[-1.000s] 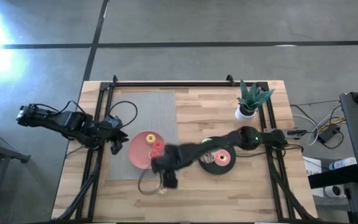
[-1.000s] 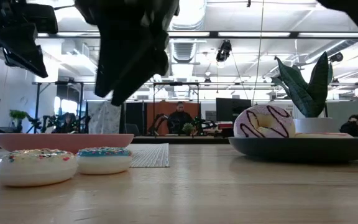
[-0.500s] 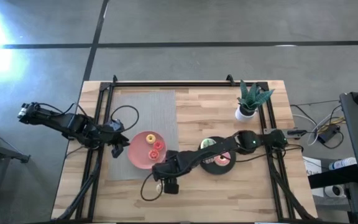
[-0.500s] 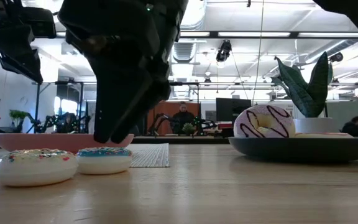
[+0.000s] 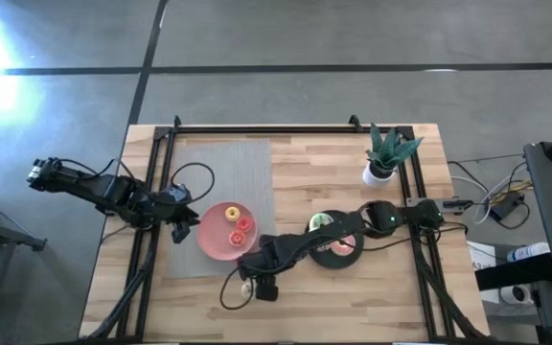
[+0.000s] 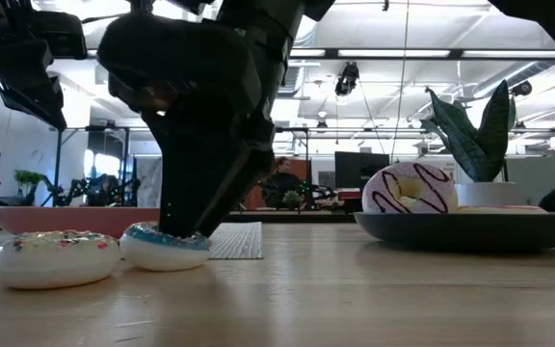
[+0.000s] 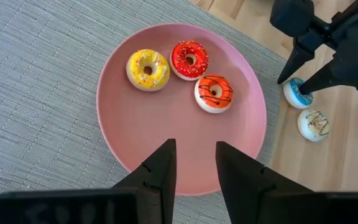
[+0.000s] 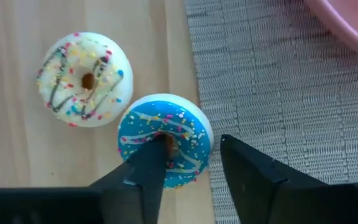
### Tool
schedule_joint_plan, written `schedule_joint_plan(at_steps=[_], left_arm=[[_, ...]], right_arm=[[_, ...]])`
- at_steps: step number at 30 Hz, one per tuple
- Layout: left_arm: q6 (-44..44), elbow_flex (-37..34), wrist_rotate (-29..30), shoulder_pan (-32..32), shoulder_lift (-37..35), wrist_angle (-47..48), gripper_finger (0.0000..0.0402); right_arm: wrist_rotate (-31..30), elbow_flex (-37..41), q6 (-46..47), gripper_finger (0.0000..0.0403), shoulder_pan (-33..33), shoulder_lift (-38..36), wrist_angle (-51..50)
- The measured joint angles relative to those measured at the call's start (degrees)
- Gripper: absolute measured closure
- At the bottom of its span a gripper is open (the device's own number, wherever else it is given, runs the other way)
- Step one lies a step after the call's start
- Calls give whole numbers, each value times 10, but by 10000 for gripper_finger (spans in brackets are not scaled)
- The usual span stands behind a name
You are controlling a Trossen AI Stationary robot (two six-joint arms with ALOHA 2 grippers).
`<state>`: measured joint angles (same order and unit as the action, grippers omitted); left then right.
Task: Pick & Place donuts
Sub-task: Put the small light blue donut on the pink plate
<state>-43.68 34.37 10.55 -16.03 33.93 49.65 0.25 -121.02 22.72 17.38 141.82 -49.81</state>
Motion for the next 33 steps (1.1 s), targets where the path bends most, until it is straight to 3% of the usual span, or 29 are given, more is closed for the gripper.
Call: schedule_joint_plan(at_steps=[10,19,26,33], left_arm=[[3,0,0,0,0,6,315],[-30,6,-1,-3,-27,69,315],[-34,29,4,-3,-62,69,315],[-45,66,46,-3,-87,116,315]], right_arm=[[45,-16,-3,384,-9,0,7],[-32,-59,8,389,-70,-39,36],[-6,-59,60,390,-163,-38,137],[42,-54,49,386,-187,-34,159]])
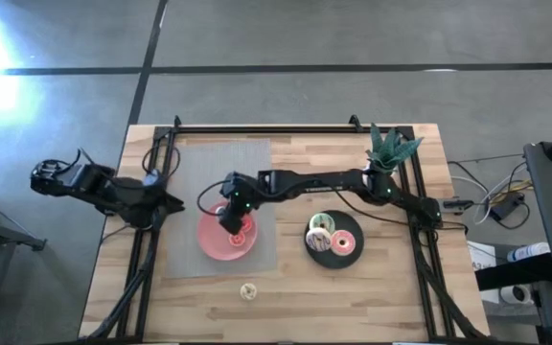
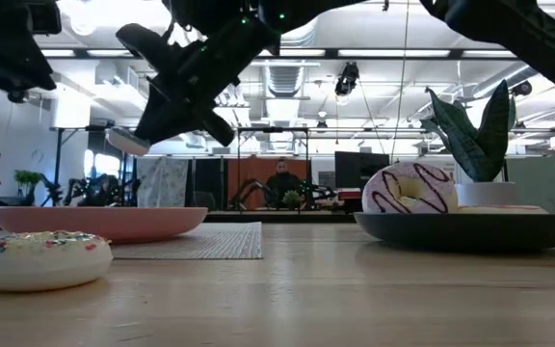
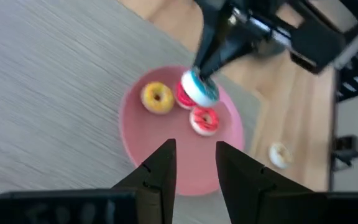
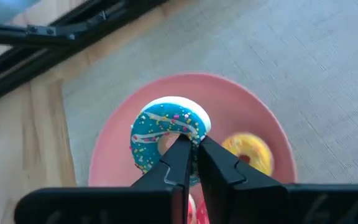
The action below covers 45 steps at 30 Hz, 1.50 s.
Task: Pick & Place donuts
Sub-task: Put the small light blue donut on the pink plate, then put the small white donut on the pink plate
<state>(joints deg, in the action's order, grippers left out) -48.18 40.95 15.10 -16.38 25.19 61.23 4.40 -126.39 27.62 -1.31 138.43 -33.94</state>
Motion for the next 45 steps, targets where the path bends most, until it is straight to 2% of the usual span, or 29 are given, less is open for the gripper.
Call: schedule_joint_plan(at_steps=[4,9,14,24,31,34,41,45], left_arm=[[0,7,26,0,-9,1,315],[17,-27,-2,0,5,-25,315],[6,-63,-2,0,17,-57,315],[-13,-173,-72,0,21,-224,315],[-16,-275,-76,0,47,-423,315],[-23,-305,-76,0,71,-467,315],[-40,-298,-76,-1,103,-457,317],[7,-260,-76,-16,101,-434,324]], right_arm=[[7,0,8,372,1,13,21],[7,0,24,365,15,28,50],[-12,0,34,365,18,44,71],[13,1,52,350,16,69,72],[13,1,54,309,15,69,69],[15,1,54,293,15,69,67],[38,1,44,267,17,60,28],[56,1,-33,259,39,20,-32]])
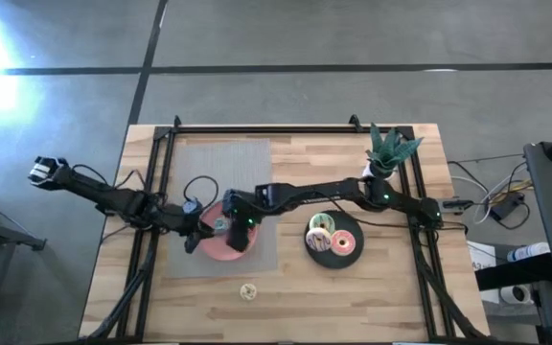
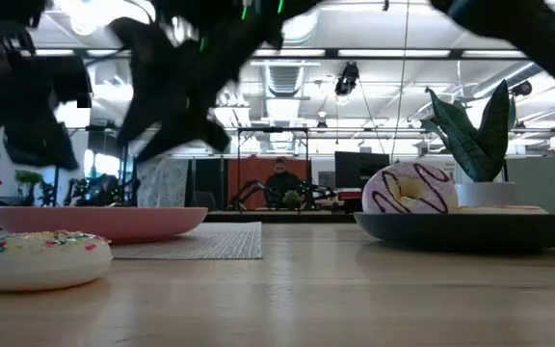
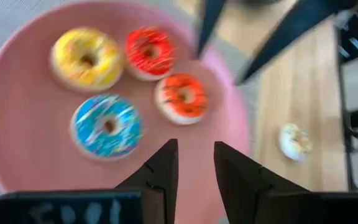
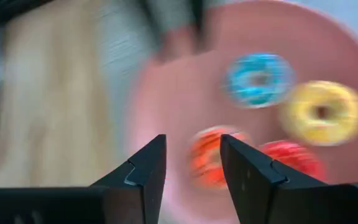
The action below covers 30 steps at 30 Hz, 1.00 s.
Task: Pick & Place donuts
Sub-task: Put the small white donut on the pink plate
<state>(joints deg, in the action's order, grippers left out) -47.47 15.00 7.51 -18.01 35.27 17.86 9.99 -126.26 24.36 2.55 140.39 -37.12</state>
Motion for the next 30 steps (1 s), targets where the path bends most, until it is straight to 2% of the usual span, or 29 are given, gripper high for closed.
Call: schedule_joint_plan(at_steps=[5,10,23,30], left_arm=[[59,53,10,-34,4,63,334],[65,67,40,-55,13,69,340],[34,64,44,-62,56,67,342],[33,64,42,-62,58,67,342]], right_arm=[[9,-1,-136,261,69,-16,-66],[7,1,-242,257,122,7,-56],[9,3,-166,255,141,46,-20],[19,6,-157,259,142,50,-10]])
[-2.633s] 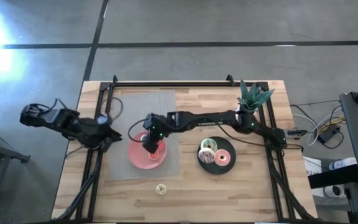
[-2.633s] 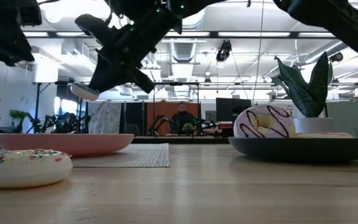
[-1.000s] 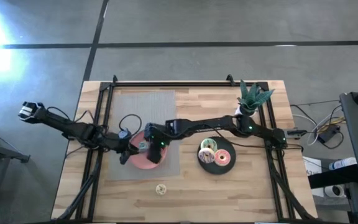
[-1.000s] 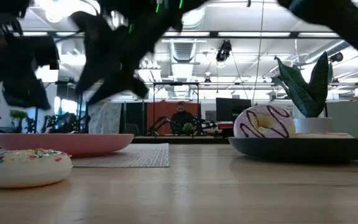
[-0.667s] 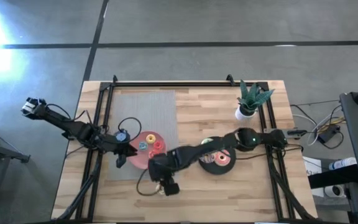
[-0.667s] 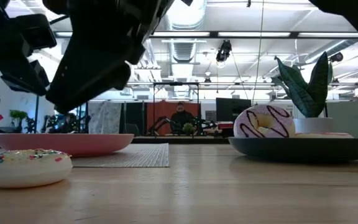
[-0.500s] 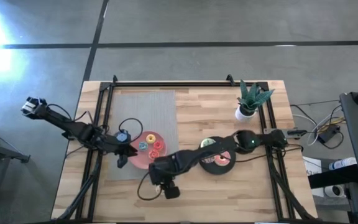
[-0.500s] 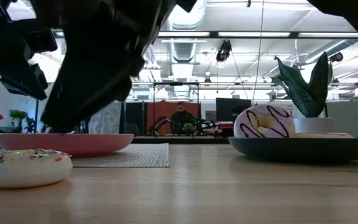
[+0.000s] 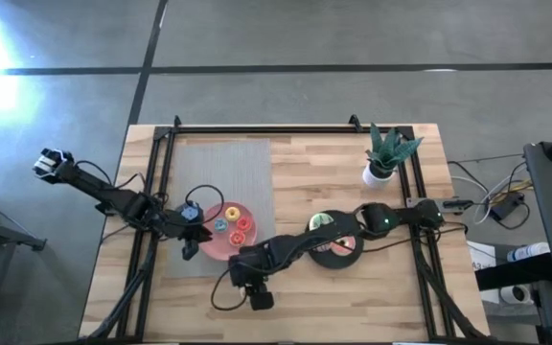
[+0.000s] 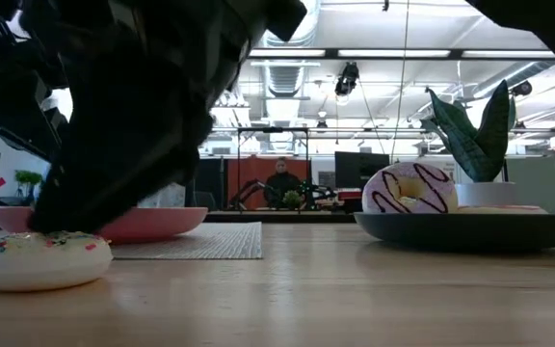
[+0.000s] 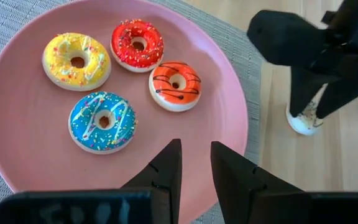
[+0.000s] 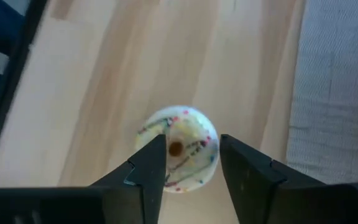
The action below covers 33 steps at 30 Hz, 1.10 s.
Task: Pick & Place donuts
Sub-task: Put the small white donut on the pink plate
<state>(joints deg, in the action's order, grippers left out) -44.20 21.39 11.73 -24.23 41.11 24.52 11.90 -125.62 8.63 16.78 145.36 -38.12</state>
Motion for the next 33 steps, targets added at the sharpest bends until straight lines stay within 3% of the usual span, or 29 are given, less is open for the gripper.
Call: schedule_joint_plan(at_steps=[14,16,19,20,27,33], left_arm=[[4,1,-2,0,-1,14,342],[3,7,-2,-1,-3,18,342],[3,29,1,-7,-10,35,342],[4,39,5,-11,-12,45,342],[18,120,95,-55,-23,161,342],[30,100,108,-63,-18,136,342]], right_arm=[[0,28,70,384,-1,-5,5],[-49,16,67,389,-6,-11,5],[-168,-3,46,387,-25,-35,16],[-178,-12,42,386,-36,-40,31],[-121,-17,106,385,-90,-12,95],[-86,-19,122,363,-115,9,140]])
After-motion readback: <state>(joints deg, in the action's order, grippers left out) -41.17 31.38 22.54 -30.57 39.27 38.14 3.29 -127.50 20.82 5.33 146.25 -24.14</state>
